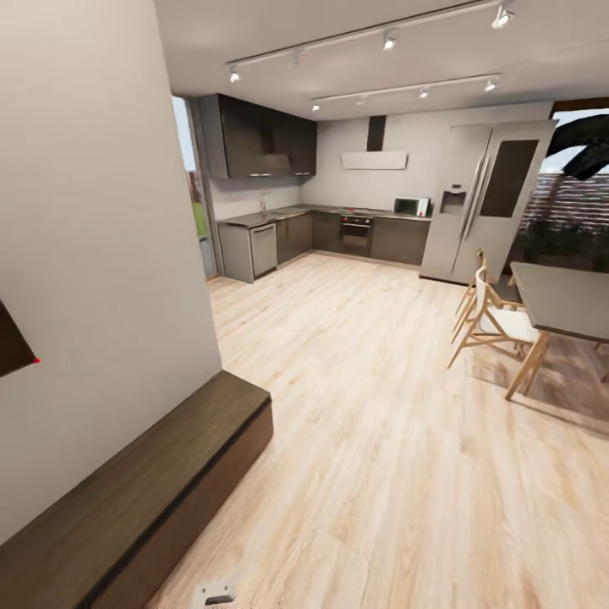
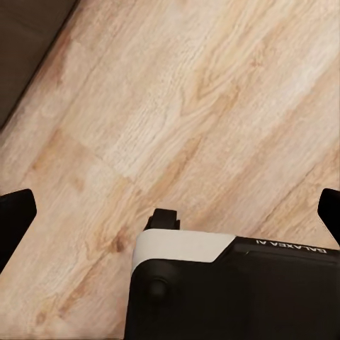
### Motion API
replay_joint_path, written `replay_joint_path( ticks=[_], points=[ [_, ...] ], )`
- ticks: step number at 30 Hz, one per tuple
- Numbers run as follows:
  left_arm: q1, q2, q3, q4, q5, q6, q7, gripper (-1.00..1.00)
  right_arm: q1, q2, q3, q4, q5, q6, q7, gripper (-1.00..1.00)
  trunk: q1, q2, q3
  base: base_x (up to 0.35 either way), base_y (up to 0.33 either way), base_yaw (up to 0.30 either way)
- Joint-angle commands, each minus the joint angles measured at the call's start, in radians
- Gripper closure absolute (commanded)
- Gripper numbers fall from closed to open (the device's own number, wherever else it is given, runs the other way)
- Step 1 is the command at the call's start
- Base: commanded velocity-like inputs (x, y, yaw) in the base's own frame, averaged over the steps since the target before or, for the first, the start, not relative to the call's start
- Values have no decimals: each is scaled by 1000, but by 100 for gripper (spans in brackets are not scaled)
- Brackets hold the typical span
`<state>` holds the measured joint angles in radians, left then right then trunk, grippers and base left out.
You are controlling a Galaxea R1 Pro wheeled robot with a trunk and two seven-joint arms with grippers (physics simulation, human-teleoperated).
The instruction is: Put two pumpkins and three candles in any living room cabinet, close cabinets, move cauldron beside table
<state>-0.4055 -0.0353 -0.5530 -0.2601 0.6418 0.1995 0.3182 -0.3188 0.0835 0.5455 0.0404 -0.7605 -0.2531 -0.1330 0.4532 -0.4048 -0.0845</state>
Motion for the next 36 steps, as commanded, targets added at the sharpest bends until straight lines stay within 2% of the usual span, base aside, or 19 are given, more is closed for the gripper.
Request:
replay_joint_path(
  ticks=[1,6,13,36],
  points=[
    [-1,0,-8,-2,7,4,7,-100,-1,1,7,3,-5,-5,-2,-100,1,-2,-3,0,-234,274],
    [-1,0,-8,-2,8,-11,7,-100,-1,-1,7,3,-5,-5,-43,-100,1,-2,-8,0,-216,241],
    [-1,0,-8,-1,9,-23,7,-100,-1,1,7,3,-4,-4,-75,-100,1,-2,-15,0,-30,219],
    [-1,2,-7,-1,10,-25,7,-100,-1,1,8,3,-1,-4,-79,-100,1,-2,-41,0,-1,219]
  ],
)
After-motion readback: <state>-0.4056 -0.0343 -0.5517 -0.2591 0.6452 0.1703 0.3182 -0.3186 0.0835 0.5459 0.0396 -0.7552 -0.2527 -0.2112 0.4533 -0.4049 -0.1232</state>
